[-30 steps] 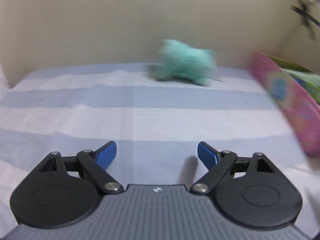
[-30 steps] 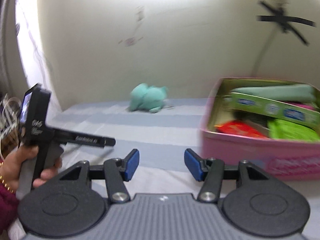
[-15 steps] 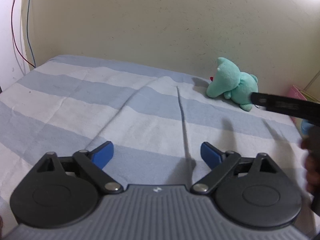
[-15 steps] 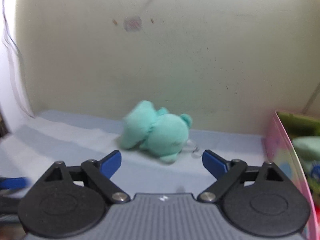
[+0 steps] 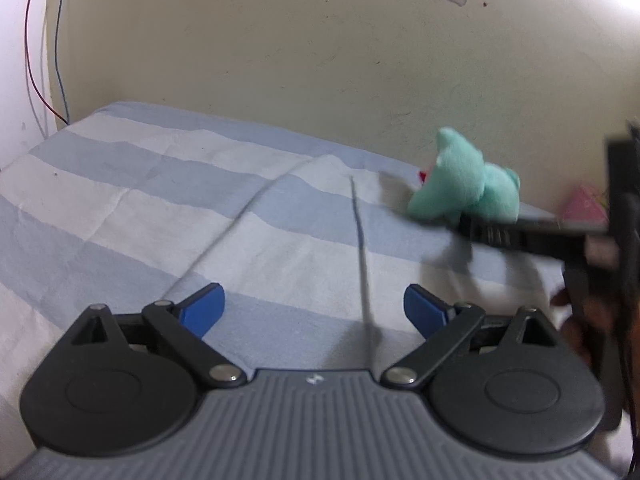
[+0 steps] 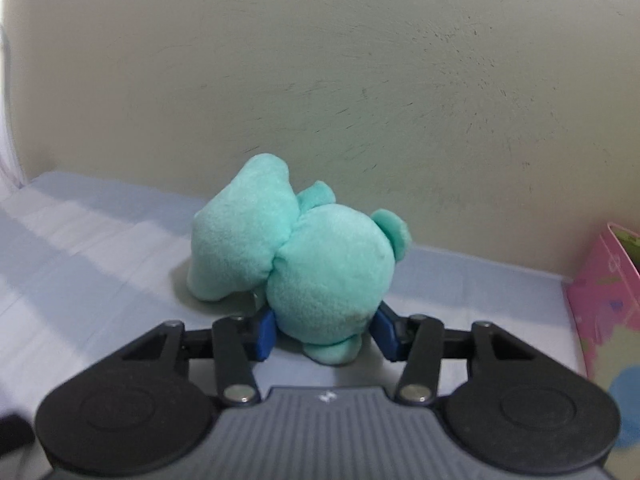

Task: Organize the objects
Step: 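Grasp the teal plush toy with the right gripper, then lift the teal plush and carry it over the pink tin with the right gripper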

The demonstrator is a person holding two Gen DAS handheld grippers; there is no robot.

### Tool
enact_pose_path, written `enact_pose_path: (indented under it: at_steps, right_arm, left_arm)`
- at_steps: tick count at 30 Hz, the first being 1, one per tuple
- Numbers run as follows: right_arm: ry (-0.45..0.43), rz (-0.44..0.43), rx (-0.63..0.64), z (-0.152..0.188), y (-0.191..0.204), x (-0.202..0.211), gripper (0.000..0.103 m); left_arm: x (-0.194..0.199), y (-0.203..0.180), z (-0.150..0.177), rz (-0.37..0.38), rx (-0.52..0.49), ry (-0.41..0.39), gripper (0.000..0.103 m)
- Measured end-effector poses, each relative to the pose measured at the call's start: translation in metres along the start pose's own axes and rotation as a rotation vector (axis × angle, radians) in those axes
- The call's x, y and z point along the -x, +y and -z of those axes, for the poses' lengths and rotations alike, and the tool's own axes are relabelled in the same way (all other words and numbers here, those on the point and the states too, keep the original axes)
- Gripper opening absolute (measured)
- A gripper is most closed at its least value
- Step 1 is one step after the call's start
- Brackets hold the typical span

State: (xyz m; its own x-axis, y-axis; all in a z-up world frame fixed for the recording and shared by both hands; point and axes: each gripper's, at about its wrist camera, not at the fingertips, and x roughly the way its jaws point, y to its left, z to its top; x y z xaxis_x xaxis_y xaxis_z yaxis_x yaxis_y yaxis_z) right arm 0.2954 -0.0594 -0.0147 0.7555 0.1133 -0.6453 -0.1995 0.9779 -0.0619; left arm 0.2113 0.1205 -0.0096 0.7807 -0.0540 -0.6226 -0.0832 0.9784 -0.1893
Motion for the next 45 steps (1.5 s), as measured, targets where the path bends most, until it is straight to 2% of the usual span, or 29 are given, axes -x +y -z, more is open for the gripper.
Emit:
enact_pose_path:
  at_steps: [4,7,10,14,19,24,31,33,37,39,41,45]
  right_arm:
    - [0.011,-0.046,0.082,0.031,0.005,0.044,0.047]
    - [0.026,-0.087,0.117,0.06,0.0,0.082,0.047]
    - [0.044,-0.109,0.141,0.088,-0.009,0.12,0.047]
    - [0.054,-0.102,0.095,0.131,-0.035,0.171,0.048]
    - [0.001,-0.001,0.03,0.19,-0.064,0.228,0.048]
    - [-0.048,0.144,-0.054,0.221,-0.086,0.262,0.049]
    - [-0.085,0.312,-0.103,0.249,-0.113,0.289,0.054]
    - [-0.09,0.353,-0.131,0.257,-0.124,0.295,0.059]
    - [-0.114,0.33,-0.198,0.274,-0.14,0.306,0.075]
    - [-0.122,0.313,-0.206,0.28,-0.144,0.309,0.08]
    - [-0.135,0.297,-0.214,0.286,-0.148,0.312,0.082]
    - [-0.154,0.24,-0.258,0.299,-0.159,0.319,0.084]
  left_arm:
    - [0.007,0.003,0.0,0.108,0.035,0.003,0.098]
    - [0.012,-0.001,0.003,0.145,0.015,-0.008,0.098]
    - [0.012,-0.012,0.01,0.148,-0.05,-0.013,0.098]
    - [0.008,-0.036,0.021,0.097,-0.199,-0.01,0.098]
    - [0.014,-0.052,0.029,0.043,-0.306,-0.049,0.097]
    - [0.007,-0.06,0.03,-0.013,-0.347,-0.019,0.097]
    - [0.019,-0.076,0.044,-0.11,-0.431,-0.065,0.098]
    - [0.028,-0.079,0.051,-0.086,-0.4,-0.051,0.098]
    - [0.048,-0.096,0.071,0.028,-0.364,0.002,0.098]
    - [0.057,-0.112,0.082,0.115,-0.361,0.047,0.097]
    - [0.07,-0.136,0.095,0.183,-0.406,0.071,0.097]
    - [0.095,-0.179,0.115,0.394,-0.448,0.13,0.097]
